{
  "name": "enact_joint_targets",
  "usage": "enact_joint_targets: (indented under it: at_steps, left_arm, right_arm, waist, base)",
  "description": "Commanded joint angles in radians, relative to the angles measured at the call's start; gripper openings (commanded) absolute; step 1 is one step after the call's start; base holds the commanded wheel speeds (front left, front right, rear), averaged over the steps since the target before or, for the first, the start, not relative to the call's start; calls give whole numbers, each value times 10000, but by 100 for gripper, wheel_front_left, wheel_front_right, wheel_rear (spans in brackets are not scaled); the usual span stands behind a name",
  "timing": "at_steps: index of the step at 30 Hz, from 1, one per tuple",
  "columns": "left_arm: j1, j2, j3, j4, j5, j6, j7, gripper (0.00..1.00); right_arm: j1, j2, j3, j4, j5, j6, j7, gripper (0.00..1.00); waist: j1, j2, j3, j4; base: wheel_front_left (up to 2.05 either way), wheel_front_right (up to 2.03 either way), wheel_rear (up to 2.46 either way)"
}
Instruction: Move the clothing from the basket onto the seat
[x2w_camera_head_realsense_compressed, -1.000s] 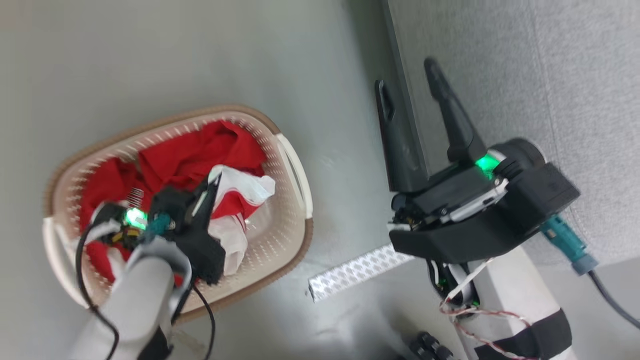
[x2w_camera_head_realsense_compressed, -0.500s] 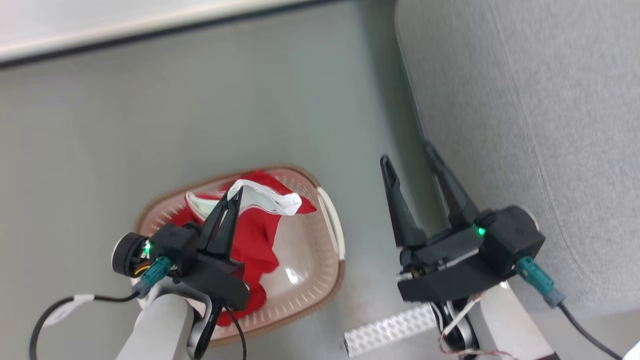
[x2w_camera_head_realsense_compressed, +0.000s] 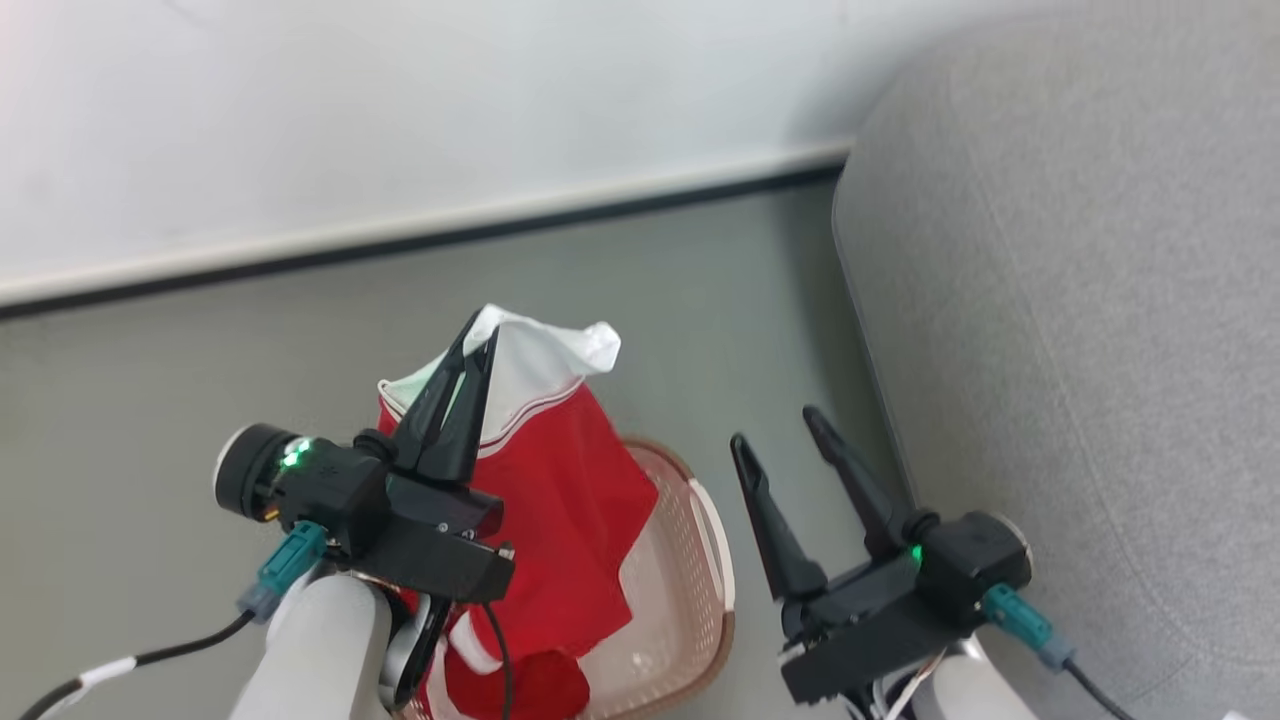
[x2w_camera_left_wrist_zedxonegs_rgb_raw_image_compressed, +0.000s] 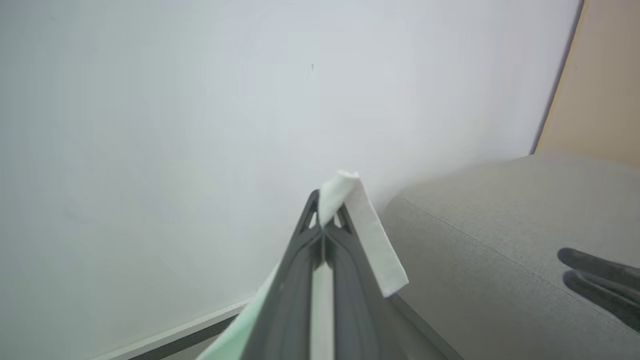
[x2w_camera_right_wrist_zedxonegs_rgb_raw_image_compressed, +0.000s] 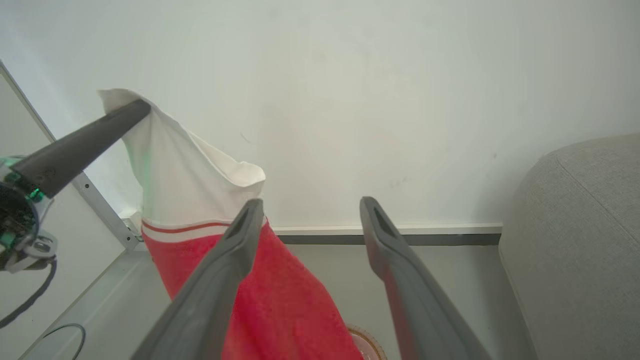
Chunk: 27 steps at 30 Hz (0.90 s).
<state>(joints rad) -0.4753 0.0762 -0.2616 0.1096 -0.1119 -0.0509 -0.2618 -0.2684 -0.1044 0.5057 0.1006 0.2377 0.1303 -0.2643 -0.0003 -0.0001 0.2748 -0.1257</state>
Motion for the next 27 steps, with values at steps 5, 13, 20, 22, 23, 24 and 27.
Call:
enact_joint_targets:
  at_steps: [5,13,20,22,23,24,27]
  left_arm:
    - [70,-85,117,-742,238,-88,-38,0]
    - [-434,-187,-89,-1304,365,-214,-38,0]
    - [-825,-240,-412,-1417,187,-240,-38,0]
    - [-888,-247,-460,-1473,151,-228,-38,0]
    - [-911,-252,-510,-1549,129,-223,-38,0]
    - [-936,-255,-574,-1626,131,-219,-38,0]
    - [-1023,-249,-721,-1808,108,-188,-38,0]
  right_arm:
    - [485,-180,443,404,303,8,-10,100]
    - [697,-328,1186,840,638,8,-10,100]
    - [302,-304,1042,1095,152,8,-10,100]
    - [304,-284,983,1140,17,8,-10,100]
    - [324,-268,961,1201,-131,8,-10,100]
    - [331,-245,934,1259,-229,8,-10,100]
    - [258,-216,1011,1337,-376,8,-10,100]
  waist:
    - [3,1,-1576,148]
    - [3,1,-2425,-114]
    - [3,1,-2732,-326]
    - [3,1,-2767,-347]
    - [3,1,-2802,-364]
    - [3,1,-2825,-372]
    - [3,1,-2901,-372]
  base:
    - [0,0,0]
    - [0,0,0]
    - [0,0,0]
    - [0,0,0]
    - [0,0,0]
    - [0,0,0]
    - [0,0,0]
